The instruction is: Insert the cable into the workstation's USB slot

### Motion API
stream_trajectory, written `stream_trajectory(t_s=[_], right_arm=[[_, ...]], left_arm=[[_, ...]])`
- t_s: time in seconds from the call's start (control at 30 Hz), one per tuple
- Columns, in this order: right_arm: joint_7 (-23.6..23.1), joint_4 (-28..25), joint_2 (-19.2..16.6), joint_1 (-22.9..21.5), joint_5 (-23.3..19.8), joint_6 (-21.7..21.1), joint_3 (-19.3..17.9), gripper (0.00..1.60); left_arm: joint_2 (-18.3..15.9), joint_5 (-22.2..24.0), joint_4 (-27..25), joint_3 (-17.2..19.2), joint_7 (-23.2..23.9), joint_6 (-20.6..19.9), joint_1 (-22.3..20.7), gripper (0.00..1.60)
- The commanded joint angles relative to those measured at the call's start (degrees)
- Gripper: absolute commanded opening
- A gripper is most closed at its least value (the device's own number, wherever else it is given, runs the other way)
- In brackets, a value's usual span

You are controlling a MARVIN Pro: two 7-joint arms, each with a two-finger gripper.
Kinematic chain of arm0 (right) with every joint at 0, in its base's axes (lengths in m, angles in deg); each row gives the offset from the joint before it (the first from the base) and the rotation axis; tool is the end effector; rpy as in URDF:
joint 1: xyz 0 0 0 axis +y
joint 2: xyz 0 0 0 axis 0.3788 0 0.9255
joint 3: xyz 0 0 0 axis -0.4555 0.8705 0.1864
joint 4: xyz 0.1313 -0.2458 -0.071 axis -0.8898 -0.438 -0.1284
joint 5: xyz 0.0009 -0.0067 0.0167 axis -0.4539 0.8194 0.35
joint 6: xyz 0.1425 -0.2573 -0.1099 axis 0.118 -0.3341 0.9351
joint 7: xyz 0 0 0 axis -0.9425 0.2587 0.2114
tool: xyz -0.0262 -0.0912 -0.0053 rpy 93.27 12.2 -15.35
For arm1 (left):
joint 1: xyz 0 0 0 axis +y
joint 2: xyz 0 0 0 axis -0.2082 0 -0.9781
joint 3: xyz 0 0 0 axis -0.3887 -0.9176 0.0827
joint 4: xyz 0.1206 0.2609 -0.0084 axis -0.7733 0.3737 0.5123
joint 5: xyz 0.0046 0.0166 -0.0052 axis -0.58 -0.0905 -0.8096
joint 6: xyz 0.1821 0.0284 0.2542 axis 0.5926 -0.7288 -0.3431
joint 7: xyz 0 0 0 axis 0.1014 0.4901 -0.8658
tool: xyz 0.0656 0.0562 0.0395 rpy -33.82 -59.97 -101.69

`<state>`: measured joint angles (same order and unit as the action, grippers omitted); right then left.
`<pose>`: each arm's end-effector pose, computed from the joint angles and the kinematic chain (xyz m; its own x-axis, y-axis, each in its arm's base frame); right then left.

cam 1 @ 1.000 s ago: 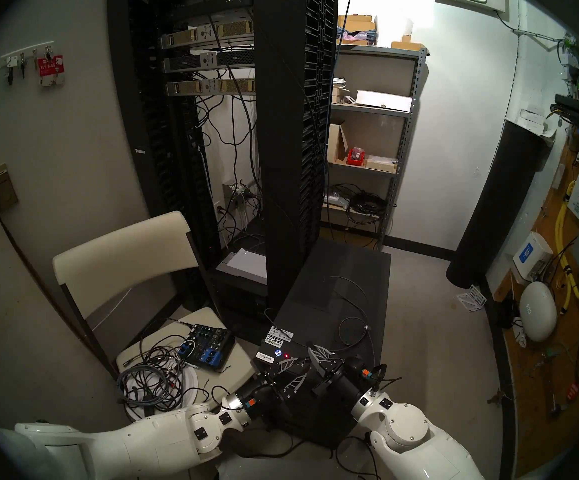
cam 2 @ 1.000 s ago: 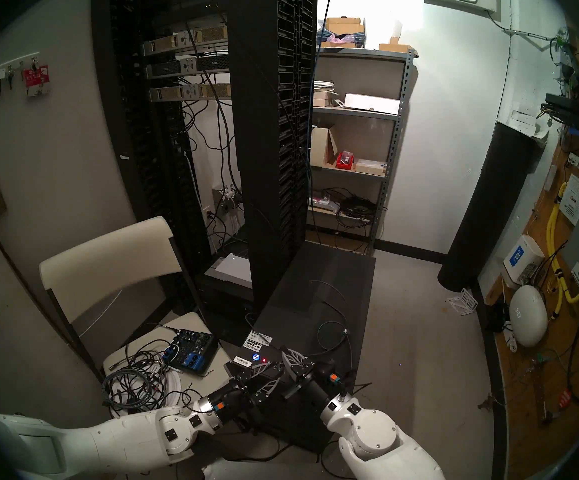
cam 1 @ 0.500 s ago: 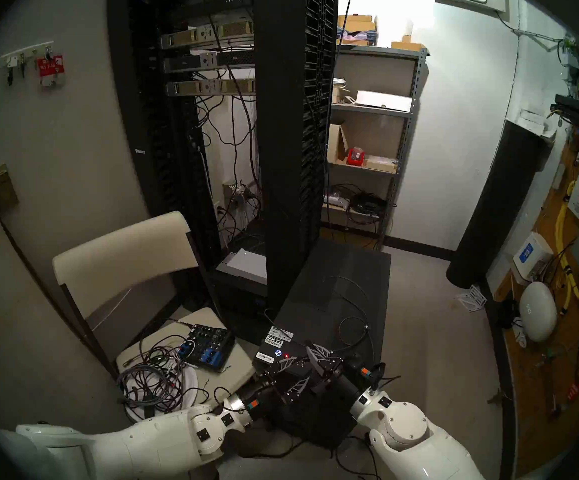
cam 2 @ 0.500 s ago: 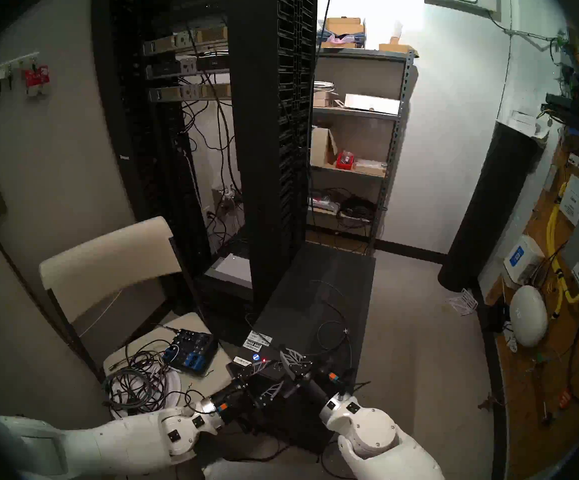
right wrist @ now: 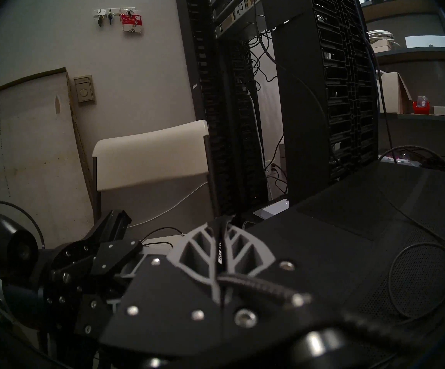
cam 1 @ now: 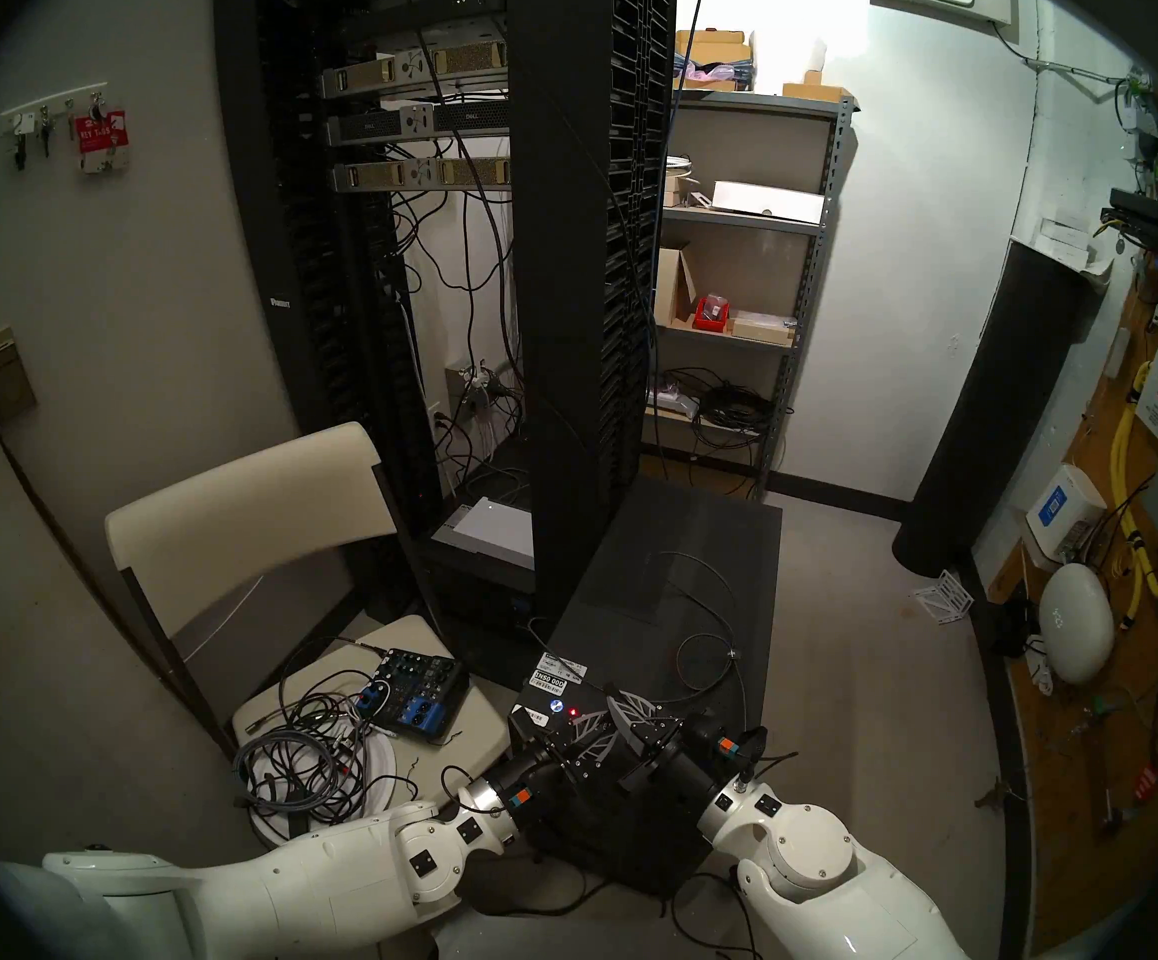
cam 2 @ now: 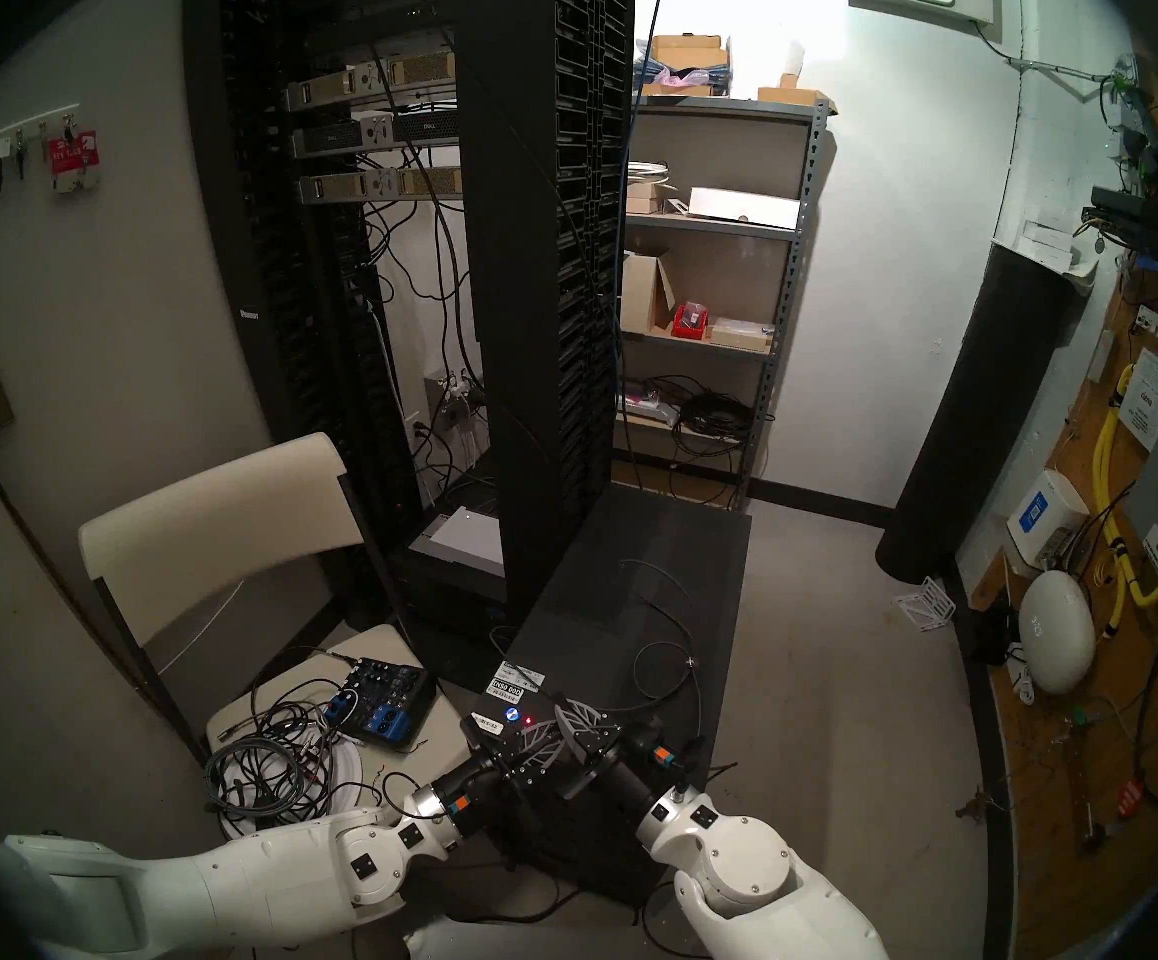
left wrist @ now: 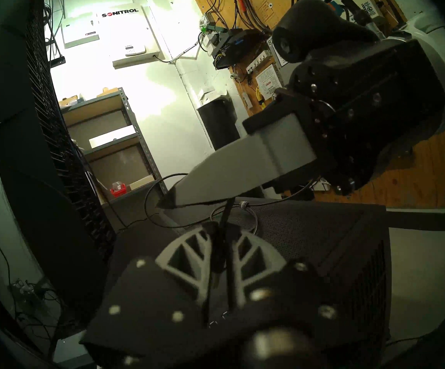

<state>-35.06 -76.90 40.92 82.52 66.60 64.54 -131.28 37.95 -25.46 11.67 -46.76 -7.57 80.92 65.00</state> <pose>0.2813 0.0679 -0.4167 0.1148 -0.0574 0.9917 0.6400 -0.7593 -0.1180 0.2882 -0.0997 -0.4688 -0.3464 -0.1998 0.9166 -0.6997 -0.5957 -0.3943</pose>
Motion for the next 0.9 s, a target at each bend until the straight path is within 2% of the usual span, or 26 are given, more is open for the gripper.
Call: stream_trajectory(t_s=[0.0,0.03,0.27,0.3,0.33,0.37,0.43,0.67,0.8,0.87], right_arm=[[-0.38,-1.77,-0.12,0.08,-0.43,0.26,-0.17,0.00],[-0.31,-1.84,-0.10,0.13,-0.36,0.24,-0.17,0.00],[-1.46,-2.54,-1.00,0.12,-0.04,-0.63,0.24,0.00],[-1.22,-2.60,-0.87,0.27,0.06,-0.49,0.20,0.07],[-1.13,-2.73,-1.07,0.33,0.50,-0.75,0.30,0.24],[-0.89,-2.77,-1.10,0.43,0.85,-0.61,0.33,0.60],[-0.38,-2.24,-1.10,0.60,1.63,0.26,0.37,0.75],[1.02,-2.44,-1.78,1.62,4.41,1.36,0.26,0.83],[1.77,-1.94,-1.93,2.16,5.20,1.65,0.13,0.98],[2.41,-1.27,-1.71,2.15,5.84,2.34,0.10,1.13]], left_arm=[[0.87,0.66,0.78,0.31,-0.04,0.61,-0.40,0.11],[0.89,0.69,0.85,0.30,-0.02,0.64,-0.39,0.00],[0.82,5.11,0.41,0.26,1.73,0.95,0.01,0.00],[0.88,5.91,0.36,0.31,1.94,0.98,0.11,0.00],[0.90,6.89,0.11,0.39,2.21,0.84,0.27,0.00],[0.88,7.29,-0.02,0.40,2.44,0.89,0.31,0.00],[0.94,8.41,-0.08,0.45,2.90,1.16,0.43,0.00],[1.59,10.37,1.19,0.38,4.12,3.00,0.38,0.00],[1.62,12.56,1.28,0.18,5.80,3.52,0.25,0.00],[1.60,13.91,0.84,0.19,6.43,3.44,0.36,0.00]])
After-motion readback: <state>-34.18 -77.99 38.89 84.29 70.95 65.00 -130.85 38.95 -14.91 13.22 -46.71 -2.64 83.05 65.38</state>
